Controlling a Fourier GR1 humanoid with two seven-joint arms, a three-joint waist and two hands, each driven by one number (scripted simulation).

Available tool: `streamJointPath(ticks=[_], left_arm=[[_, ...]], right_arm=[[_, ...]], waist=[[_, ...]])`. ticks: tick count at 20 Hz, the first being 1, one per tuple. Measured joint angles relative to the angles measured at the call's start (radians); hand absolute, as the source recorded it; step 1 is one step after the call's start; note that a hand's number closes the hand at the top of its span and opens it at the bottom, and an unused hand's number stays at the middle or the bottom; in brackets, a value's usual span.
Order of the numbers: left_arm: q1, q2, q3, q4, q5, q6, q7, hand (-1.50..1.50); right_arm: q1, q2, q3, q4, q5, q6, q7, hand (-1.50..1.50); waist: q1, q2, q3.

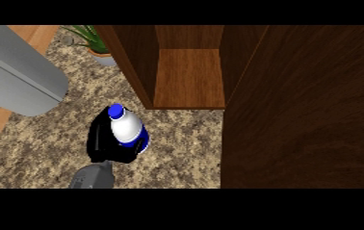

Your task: Pick up the bottled water, place it into the cabinet and close the cabinet

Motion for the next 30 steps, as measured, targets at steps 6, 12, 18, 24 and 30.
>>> streamJointPath(ticks=[6, 12, 18, 24, 30], left_arm=[[0.021, -0.001, -0.187, -0.215, 0.034, 0.157, 0.093, 1.50], [-0.008, -0.001, -0.398, -0.382, 0.024, 0.384, 0.205, 1.50], [-0.142, -0.001, -0.514, -0.472, 0.007, 0.620, 0.357, 1.50], [-0.359, -0.001, -0.550, -0.412, 0.023, 0.832, 0.427, 1.50], [-0.512, -0.001, -0.529, -0.279, 0.039, 0.929, 0.437, 1.50]], right_arm=[[-0.015, -0.004, -0.023, 0.005, -0.003, 0.006, 0.004, -1.50], [-0.025, 0.001, -0.014, 0.008, -0.004, 0.015, 0.015, -1.50], [-0.053, 0.010, 0.000, 0.028, -0.004, 0.011, 0.027, -1.50], [-0.073, 0.000, -0.025, 0.036, -0.009, 0.021, 0.026, -1.50], [-0.087, -0.012, -0.073, 0.040, -0.022, 0.024, 0.029, -1.50]], waist=[[-0.003, -0.001, 0.000], [-0.009, 0.000, 0.000], [-0.014, 0.002, 0.000], [-0.025, 0.004, 0.000], [-0.028, 0.005, 0.000]])
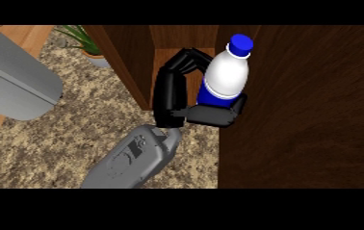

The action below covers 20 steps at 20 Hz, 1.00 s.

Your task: Pick up the bottled water, place it into the cabinet and close the cabinet

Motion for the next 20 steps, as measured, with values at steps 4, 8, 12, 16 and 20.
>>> streamJointPath(ticks=[4, 8, 12, 16, 20], left_arm=[[-0.053, 0.000, 0.011, 0.095, 0.010, 0.002, -0.006, 1.50], [-0.116, 0.001, 0.025, 0.201, 0.037, 0.006, -0.036, 1.50], [-0.142, 0.000, 0.039, 0.301, 0.051, -0.018, -0.071, 1.50], [-0.176, 0.000, 0.067, 0.408, 0.058, -0.039, -0.105, 1.50], [-0.204, 0.000, 0.122, 0.495, 0.109, -0.068, -0.153, 1.50]], right_arm=[[-0.015, -0.006, -0.018, 0.000, -0.010, -0.005, 0.021, -1.50], [-0.012, -0.017, -0.047, 0.009, -0.026, 0.017, 0.010, -1.50], [-0.033, -0.024, -0.066, 0.018, -0.046, 0.018, 0.025, -1.50], [-0.018, -0.023, -0.081, 0.019, -0.058, 0.035, 0.015, -1.50], [-0.035, -0.018, -0.077, 0.030, -0.069, 0.042, 0.020, -1.50]], waist=[[0.002, 0.001, 0.000], [-0.005, 0.002, -0.001], [-0.003, 0.003, -0.001], [-0.005, 0.004, -0.001], [-0.008, 0.005, -0.001]])
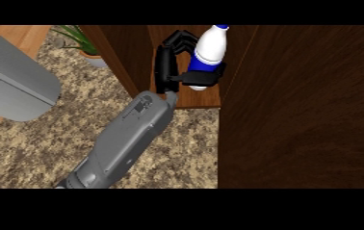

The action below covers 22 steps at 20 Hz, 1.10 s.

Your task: Pick up the bottled water, place it into the cabinet and close the cabinet

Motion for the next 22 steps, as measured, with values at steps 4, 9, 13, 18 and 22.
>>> streamJointPath(ticks=[4, 9, 13, 18, 22], left_arm=[[-0.035, 0.000, 0.030, 0.085, 0.048, -0.007, -0.059, 1.50], [-0.110, 0.001, 0.080, 0.232, 0.048, -0.046, -0.118, 1.50], [-0.173, 0.002, 0.070, 0.361, 0.005, -0.041, -0.134, -1.50], [-0.255, 0.003, 0.081, 0.502, -0.026, -0.059, -0.144, -1.50], [-0.298, 0.005, 0.099, 0.587, -0.042, -0.077, -0.149, -1.50]], right_arm=[[-0.022, -0.008, 0.000, -0.002, -0.016, -0.013, 0.030, -1.50], [-0.019, -0.013, -0.004, 0.001, -0.028, 0.005, 0.024, -1.50], [-0.033, -0.011, 0.003, 0.005, -0.034, 0.003, 0.027, -1.50], [-0.044, -0.014, 0.000, 0.012, -0.047, 0.009, 0.023, -1.50], [-0.030, -0.007, 0.008, 0.010, -0.052, 0.017, 0.018, -1.50]], waist=[[-0.005, 0.003, 0.000], [-0.011, 0.004, 0.000], [-0.014, 0.006, 0.000], [-0.022, 0.009, 0.000], [-0.023, 0.009, 0.000]])
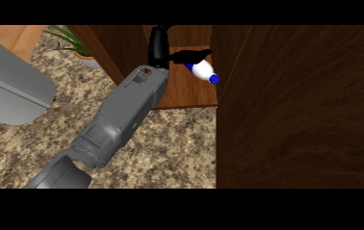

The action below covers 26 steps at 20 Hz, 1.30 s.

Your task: Pick up the bottled water, place it into the cabinet and close the cabinet

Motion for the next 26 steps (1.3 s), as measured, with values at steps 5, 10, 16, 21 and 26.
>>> streamJointPath(ticks=[5, 10, 16, 21, 26], left_arm=[[-0.041, 0.001, 0.041, 0.045, 0.018, -0.034, -0.021, -1.50], [-0.048, -0.002, 0.073, 0.020, 0.041, -0.089, -0.069, -1.50], [-0.015, -0.004, 0.096, -0.057, 0.081, -0.209, -0.097, -1.50], [0.054, -0.005, 0.046, -0.178, 0.107, -0.248, -0.065, -1.50], [0.171, -0.005, -0.028, -0.346, 0.124, -0.237, -0.025, -1.50]], right_arm=[[-0.009, -0.011, -0.008, 0.000, -0.005, -0.001, 0.003, -1.50], [-0.012, -0.023, -0.019, 0.000, -0.011, -0.005, 0.006, -1.50], [-0.015, -0.019, -0.023, 0.002, -0.016, -0.002, 0.004, -1.50], [-0.016, -0.018, -0.008, -0.003, -0.021, -0.014, 0.029, -1.50], [-0.011, -0.002, 0.031, -0.006, -0.020, -0.022, 0.042, -1.50]], waist=[[-0.004, 0.003, 0.000], [0.006, -0.002, -0.001], [0.022, -0.010, 0.000], [0.040, -0.018, 0.000], [0.056, -0.024, 0.000]])
